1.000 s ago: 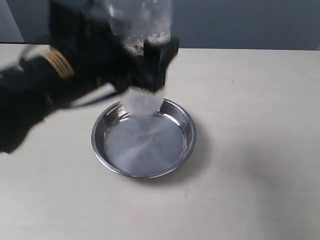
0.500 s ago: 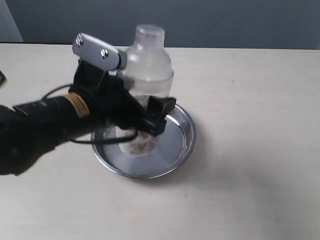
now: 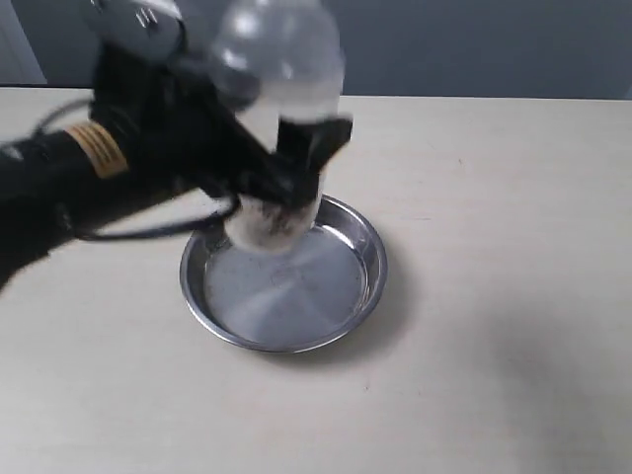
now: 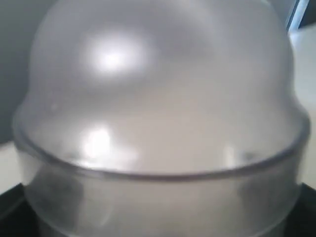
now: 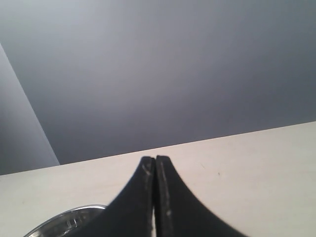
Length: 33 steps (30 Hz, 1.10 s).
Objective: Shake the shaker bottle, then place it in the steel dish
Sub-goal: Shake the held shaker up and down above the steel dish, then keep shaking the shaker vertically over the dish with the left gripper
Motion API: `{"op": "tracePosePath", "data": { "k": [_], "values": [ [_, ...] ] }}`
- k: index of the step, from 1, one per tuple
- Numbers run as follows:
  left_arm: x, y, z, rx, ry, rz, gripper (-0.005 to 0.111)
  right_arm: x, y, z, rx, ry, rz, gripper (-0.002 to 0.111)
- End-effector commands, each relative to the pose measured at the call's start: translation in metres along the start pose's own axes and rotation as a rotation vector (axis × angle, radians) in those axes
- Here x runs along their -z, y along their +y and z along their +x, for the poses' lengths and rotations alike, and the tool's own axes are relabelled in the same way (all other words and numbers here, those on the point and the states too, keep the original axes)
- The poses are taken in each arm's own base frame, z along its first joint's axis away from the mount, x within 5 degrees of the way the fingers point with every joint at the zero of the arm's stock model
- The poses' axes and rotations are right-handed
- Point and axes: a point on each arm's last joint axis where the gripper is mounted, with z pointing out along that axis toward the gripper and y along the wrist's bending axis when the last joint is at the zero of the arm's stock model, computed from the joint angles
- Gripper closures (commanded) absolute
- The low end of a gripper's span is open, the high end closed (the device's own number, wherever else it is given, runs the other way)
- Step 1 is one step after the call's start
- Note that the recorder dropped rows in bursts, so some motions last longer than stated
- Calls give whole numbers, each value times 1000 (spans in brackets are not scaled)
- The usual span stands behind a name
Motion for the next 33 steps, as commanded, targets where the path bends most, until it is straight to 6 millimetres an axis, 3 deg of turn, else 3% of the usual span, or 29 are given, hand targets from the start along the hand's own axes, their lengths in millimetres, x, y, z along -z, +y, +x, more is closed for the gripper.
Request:
{"op": "tracePosePath", "data": {
  "k": [1, 2, 5, 6, 7, 11, 12, 13, 15, 16, 17, 19, 20, 21, 22, 26, 27, 28, 31, 32, 33],
  "values": [
    [-9, 15, 83, 60, 240, -103, 106, 0, 0, 0, 5, -3, 1, 109],
    [-10, 15, 77, 82, 181, -110, 106, 0, 0, 0, 5, -4, 3, 109],
    [2, 2, -6, 8, -142, -6, 106, 0, 0, 0, 5, -3, 1, 109],
    [9, -1, -25, -19, -175, 16, 106, 0, 0, 0, 5, -3, 1, 109],
    [11, -2, -26, -19, -154, 20, 106, 0, 0, 0, 5, -3, 1, 109],
    [-11, 16, 67, 38, 183, -74, 106, 0, 0, 0, 5, -4, 2, 109],
    [-14, 17, 66, 80, 144, -92, 106, 0, 0, 0, 5, -2, 0, 109],
    [-14, 15, 49, 87, 56, -79, 106, 0, 0, 0, 5, -2, 0, 109],
    [-1, 2, -9, 37, -181, 7, 106, 0, 0, 0, 5, -4, 4, 109],
    [5, -2, -24, -1, -208, 34, 106, 0, 0, 0, 5, -3, 4, 109],
    [7, -3, -27, -7, -177, 37, 106, 0, 0, 0, 5, -2, 3, 109],
    [-6, 1, 13, -13, 41, 15, 106, 0, 0, 1, 5, 1, -1, 109],
    [-14, 9, 48, -12, 178, -18, 106, 0, 0, 0, 5, -1, 1, 109],
    [-18, 13, 59, 14, 205, -40, 106, 0, 0, 0, 5, -3, 3, 109],
    [-20, 13, 57, 42, 183, -46, 106, 0, 0, 0, 5, -1, 2, 109],
    [4, -4, -41, -44, -182, 50, 106, 0, 0, 0, 5, -3, 3, 109],
    [6, -5, -46, -45, -172, 50, 106, 0, 0, 0, 5, 0, 0, 109],
    [4, -3, -36, -27, -114, 40, 106, 0, 0, 1, 5, 2, -2, 109],
    [-16, 11, 46, 19, 186, -24, 106, 0, 0, 1, 5, 4, -4, 109],
    [-17, 12, 49, 68, 165, -37, 106, 0, 0, 1, 5, 4, -4, 109],
    [-17, 9, 38, 81, 99, -25, 106, 0, 0, 1, 5, 2, -2, 109]
  ]
}}
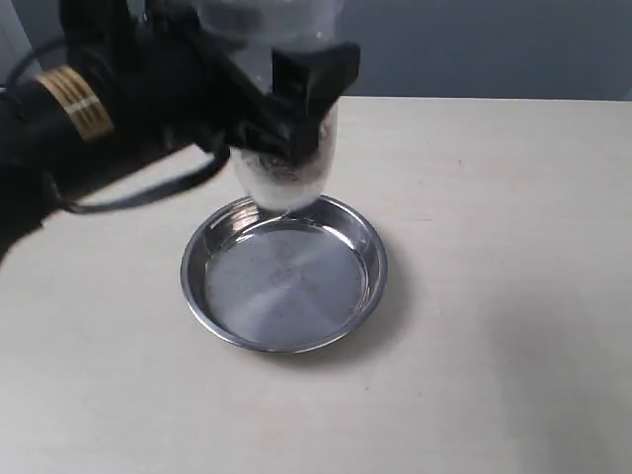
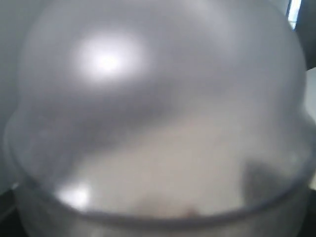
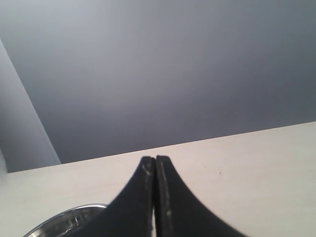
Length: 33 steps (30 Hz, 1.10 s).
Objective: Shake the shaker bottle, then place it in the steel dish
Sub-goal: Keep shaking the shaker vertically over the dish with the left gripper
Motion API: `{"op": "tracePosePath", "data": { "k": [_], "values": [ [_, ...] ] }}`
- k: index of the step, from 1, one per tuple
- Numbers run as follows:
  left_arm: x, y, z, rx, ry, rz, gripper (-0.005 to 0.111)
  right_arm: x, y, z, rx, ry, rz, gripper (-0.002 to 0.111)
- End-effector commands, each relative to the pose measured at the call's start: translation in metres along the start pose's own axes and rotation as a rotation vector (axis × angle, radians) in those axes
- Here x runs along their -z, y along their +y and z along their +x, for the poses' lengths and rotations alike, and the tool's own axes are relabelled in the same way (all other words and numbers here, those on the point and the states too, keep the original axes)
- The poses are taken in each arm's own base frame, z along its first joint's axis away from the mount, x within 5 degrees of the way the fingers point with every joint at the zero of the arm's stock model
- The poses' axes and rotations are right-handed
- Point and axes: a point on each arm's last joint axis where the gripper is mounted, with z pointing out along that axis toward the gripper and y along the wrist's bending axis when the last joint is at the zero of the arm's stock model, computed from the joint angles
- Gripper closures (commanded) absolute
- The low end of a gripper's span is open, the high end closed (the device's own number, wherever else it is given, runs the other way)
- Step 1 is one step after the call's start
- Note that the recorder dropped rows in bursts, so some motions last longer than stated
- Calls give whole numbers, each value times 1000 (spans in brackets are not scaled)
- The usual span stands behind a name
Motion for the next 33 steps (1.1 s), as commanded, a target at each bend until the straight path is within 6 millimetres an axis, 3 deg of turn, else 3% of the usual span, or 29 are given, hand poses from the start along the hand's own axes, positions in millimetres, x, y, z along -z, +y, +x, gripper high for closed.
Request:
{"op": "tracePosePath", "data": {
  "k": [1, 3, 4, 6, 8, 9, 10, 12, 13, 16, 17, 18, 20, 21, 22, 24, 25, 26, 28, 29, 32, 33],
  "values": [
    [-4, 1, 17, 65, 14, -4, 106, 0, 0, 1, 5, 1, -1, 109],
    [9, -7, -35, -14, -169, 56, 106, 0, 0, 0, 5, -1, 1, 109],
    [13, -8, -42, -21, -147, 63, 106, 0, 0, 0, 5, -2, 3, 109],
    [9, -13, -15, -25, 48, 79, 106, 0, 0, 0, 5, 0, 1, 109],
    [5, -13, 23, -298, 243, 123, 106, 0, -1, 0, 5, -5, 6, 109],
    [3, -4, 31, -363, 275, 104, 106, 0, -1, 0, 5, -7, 8, 109],
    [0, 17, 30, -303, 270, 17, 106, 0, 0, 0, 5, -1, 2, 109],
    [0, 61, 25, 80, 164, -229, 106, 0, 1, 1, 5, 7, -6, 109],
    [0, 64, 24, 208, 129, -262, 106, 0, 0, 0, 5, 0, 2, 109],
    [1, 15, 21, -82, 185, -1, 106, 0, 0, 0, 5, -3, 4, 109],
    [2, 7, 19, -164, 175, 38, 106, 0, 0, 0, 5, -2, 2, 109],
    [2, 19, 19, -114, 148, -28, 106, 0, 0, 0, 5, -3, 3, 109],
    [2, 61, 24, 176, 87, -296, 106, 0, -1, 0, 5, -4, 5, 109],
    [2, 67, 29, 279, 108, -345, 106, 0, -1, 0, 5, -4, 5, 109],
    [0, 55, 32, 223, 168, -276, 106, 0, -1, 0, 5, -4, 5, 109],
    [4, 11, 34, -101, 260, -24, 106, 0, 0, 0, 5, -3, 4, 109],
    [6, 6, 34, -161, 228, 10, 106, 0, 0, 0, 5, -3, 4, 109],
    [7, 17, 31, -82, 150, -65, 106, 0, 0, 0, 5, -3, 4, 109],
    [10, 61, 32, 307, 14, -390, 106, 0, 0, 0, 5, 0, 0, 109],
    [10, 64, 35, 424, 25, -424, 106, 0, -1, 0, 5, -5, 6, 109],
    [5, 0, 37, -45, 261, 16, 106, 0, -1, 0, 5, -4, 4, 109],
    [6, -8, 37, -134, 242, 68, 106, 0, 0, 0, 5, -2, 3, 109]
  ]
}}
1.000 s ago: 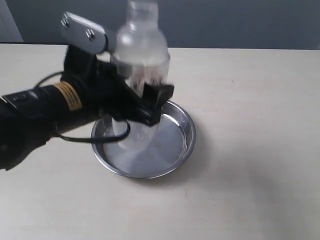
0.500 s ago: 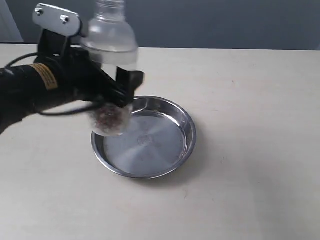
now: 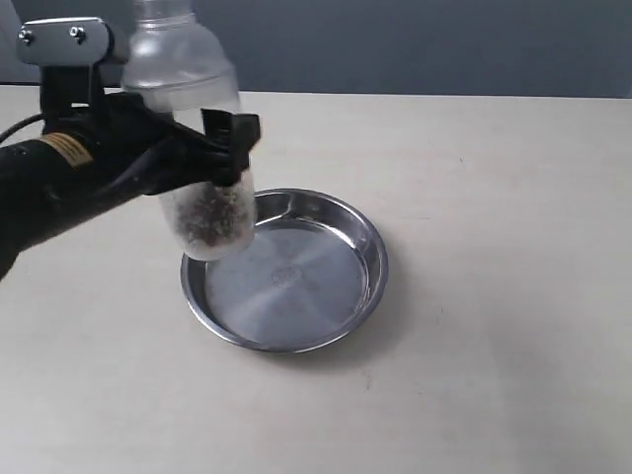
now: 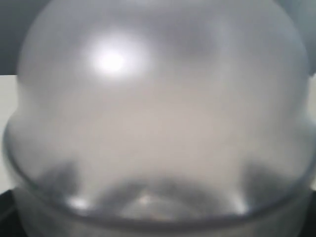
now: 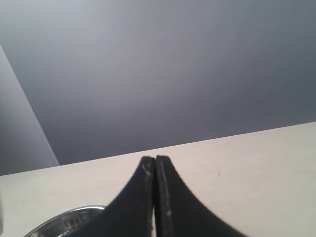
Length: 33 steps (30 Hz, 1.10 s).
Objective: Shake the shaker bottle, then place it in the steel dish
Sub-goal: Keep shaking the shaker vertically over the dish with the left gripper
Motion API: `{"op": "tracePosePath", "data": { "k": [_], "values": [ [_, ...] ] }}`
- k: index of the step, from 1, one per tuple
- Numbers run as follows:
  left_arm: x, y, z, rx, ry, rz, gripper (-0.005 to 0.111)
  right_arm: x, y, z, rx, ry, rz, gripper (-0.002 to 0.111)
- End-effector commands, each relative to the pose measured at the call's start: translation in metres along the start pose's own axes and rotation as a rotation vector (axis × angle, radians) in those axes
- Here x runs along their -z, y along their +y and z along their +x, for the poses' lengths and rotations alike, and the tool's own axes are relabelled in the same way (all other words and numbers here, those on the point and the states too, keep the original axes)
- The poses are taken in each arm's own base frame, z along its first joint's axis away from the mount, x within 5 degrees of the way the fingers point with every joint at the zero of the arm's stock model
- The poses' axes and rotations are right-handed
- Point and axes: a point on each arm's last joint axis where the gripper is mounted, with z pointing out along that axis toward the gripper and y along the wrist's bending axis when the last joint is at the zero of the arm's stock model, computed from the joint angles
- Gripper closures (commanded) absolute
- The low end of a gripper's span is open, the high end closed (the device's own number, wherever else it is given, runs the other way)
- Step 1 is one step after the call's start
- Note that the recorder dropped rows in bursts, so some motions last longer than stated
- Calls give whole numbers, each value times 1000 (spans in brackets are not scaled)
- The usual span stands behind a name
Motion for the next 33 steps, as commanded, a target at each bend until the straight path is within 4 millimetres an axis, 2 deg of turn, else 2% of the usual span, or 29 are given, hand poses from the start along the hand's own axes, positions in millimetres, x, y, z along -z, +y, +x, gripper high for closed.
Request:
{"op": "tracePosePath", "data": {
  "k": [1, 3, 4, 5, 6, 7, 8, 9, 10, 11, 12, 14, 15, 16, 17, 18, 19, 20, 21, 22, 23, 25, 26, 27, 29, 30, 31, 32, 33],
  "values": [
    [10, -40, 4, -315, 4, 229, 106, 0, 0, 0, 5, 0, 1, 109],
    [-1, -3, -6, 113, -86, -6, 106, 0, 0, 1, 5, 2, -1, 109],
    [-3, -5, -6, 154, -55, -4, 106, 0, 0, 0, 5, -3, 4, 109],
    [-1, -18, -5, 16, -2, 75, 106, 0, -1, 0, 5, -4, 5, 109],
    [5, -37, -1, -217, 50, 190, 106, 0, -1, 0, 5, -4, 5, 109],
    [11, -50, 2, -370, 59, 265, 106, 0, 0, 0, 5, -3, 3, 109],
    [11, -50, 2, -368, 38, 269, 106, 0, 0, 0, 5, -3, 3, 109],
    [6, -37, -4, -266, -12, 200, 106, 0, 0, 0, 5, -3, 3, 109],
    [0, -16, -10, -72, -60, 83, 106, 0, 0, 0, 5, -3, 3, 109],
    [-5, -4, -11, 96, -65, 3, 106, 0, 0, 0, 5, 0, 0, 109],
    [-6, -11, -9, 52, -7, 37, 106, 0, 0, 0, 5, -3, 3, 109],
    [6, -45, 1, -355, 86, 233, 106, 0, 0, 1, 5, 2, -2, 109],
    [10, -54, 6, -489, 69, 295, 106, 0, 0, 1, 5, 2, -2, 109],
    [6, -46, 3, -433, 32, 264, 106, 0, 0, 1, 5, 2, -2, 109],
    [-1, -28, -2, -271, -7, 172, 106, 0, 0, 1, 5, 2, -2, 109],
    [-9, -1, -5, 39, -22, 9, 106, 0, 0, 1, 5, 4, -4, 109],
    [-11, 0, -4, 105, 11, -5, 106, 0, 0, 0, 5, 0, 1, 109],
    [-9, -12, 0, -2, 72, 57, 106, 0, -1, 0, 5, -8, 9, 109],
    [-1, -36, 8, -289, 132, 194, 106, 0, -1, 0, 5, -5, 6, 109],
    [3, -46, 13, -445, 127, 259, 106, 0, 0, 0, 5, -1, 2, 109],
    [2, -43, 13, -452, 81, 266, 106, 0, 0, 0, 5, -1, 2, 109],
    [-13, -3, 1, 25, 4, 30, 106, 0, 0, 0, 5, 0, 1, 109],
    [-16, 1, 1, 125, 25, -7, 106, 0, 0, 0, 5, 0, 1, 109],
    [-15, -11, 3, 1, 81, 58, 106, 0, -1, 0, 5, -6, 7, 109],
    [0, -48, 9, -387, 123, 257, 106, 0, 0, 0, 5, -1, 2, 109],
    [1, -51, 9, -422, 77, 284, 106, 0, 0, 0, 5, 0, 0, 109],
    [-5, -37, 1, -316, 21, 224, 106, 0, 0, 0, 5, 0, 0, 109],
    [-12, -14, -7, -69, -36, 99, 106, 0, 0, 0, 5, 0, 0, 109],
    [-16, -1, -10, 174, -49, 10, 106, 0, 0, 0, 5, 0, 0, 109]
  ]
}}
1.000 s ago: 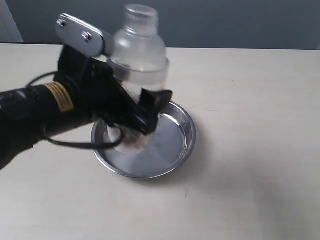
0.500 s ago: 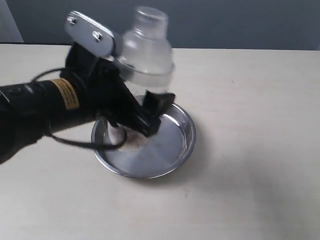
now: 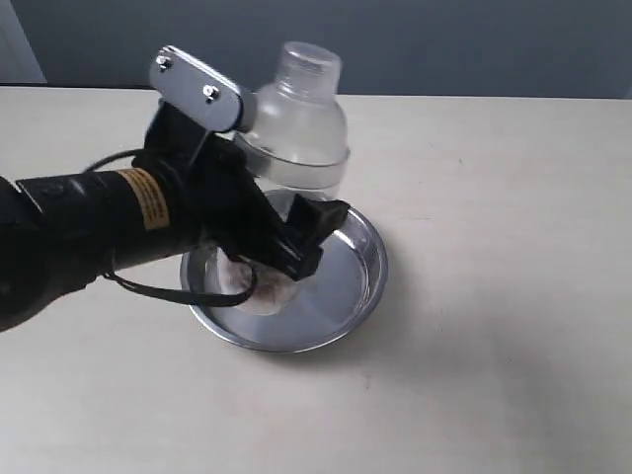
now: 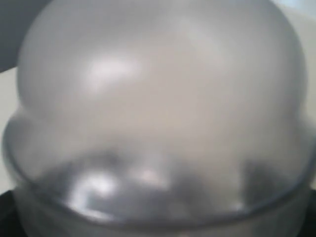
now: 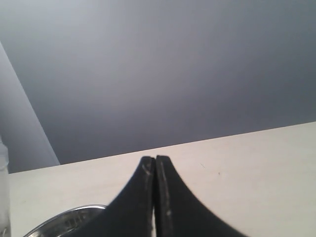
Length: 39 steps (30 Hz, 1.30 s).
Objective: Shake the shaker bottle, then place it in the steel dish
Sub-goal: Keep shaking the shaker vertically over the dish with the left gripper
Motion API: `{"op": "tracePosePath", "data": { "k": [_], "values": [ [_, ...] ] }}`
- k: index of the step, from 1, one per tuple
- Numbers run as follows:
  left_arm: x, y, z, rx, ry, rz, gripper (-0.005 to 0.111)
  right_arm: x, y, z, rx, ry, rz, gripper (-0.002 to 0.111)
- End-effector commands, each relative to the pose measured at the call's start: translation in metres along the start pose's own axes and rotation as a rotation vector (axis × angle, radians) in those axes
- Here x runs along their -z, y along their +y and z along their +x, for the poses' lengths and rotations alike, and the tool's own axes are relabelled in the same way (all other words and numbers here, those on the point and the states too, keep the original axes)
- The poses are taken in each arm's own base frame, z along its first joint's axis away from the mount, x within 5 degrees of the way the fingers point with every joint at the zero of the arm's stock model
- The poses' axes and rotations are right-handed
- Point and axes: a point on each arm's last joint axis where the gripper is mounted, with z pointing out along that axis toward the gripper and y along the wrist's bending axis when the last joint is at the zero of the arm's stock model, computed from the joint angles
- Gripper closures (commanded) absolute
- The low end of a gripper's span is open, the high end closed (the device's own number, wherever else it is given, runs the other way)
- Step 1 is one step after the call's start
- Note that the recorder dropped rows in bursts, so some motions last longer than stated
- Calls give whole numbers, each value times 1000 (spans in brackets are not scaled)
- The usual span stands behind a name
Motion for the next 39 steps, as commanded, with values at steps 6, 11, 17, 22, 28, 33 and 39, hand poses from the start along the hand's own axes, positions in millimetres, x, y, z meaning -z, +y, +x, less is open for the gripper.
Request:
{"op": "tracePosePath", "data": {
  "k": [6, 11, 17, 22, 28, 33, 39],
  "values": [
    [-9, 19, -9, 128, -44, -52, 106, 0, 0, 0, 5, -1, 1, 109],
    [-8, -4, -4, -25, 5, 43, 106, 0, 0, 0, 5, -2, 3, 109],
    [-13, 11, -11, 221, -23, -26, 106, 0, 0, 0, 5, 0, 0, 109],
    [-19, 44, -10, 447, -99, -153, 106, 0, 0, 0, 5, 0, 0, 109],
    [-16, 7, -12, 56, -43, 14, 106, 0, 0, 1, 5, 1, -1, 109],
    [-11, -11, -14, 29, -18, 71, 106, 0, 0, 0, 5, 0, 1, 109],
    [-15, 21, -16, 405, -76, -77, 106, 0, 0, 0, 5, -3, 3, 109]
  ]
}}
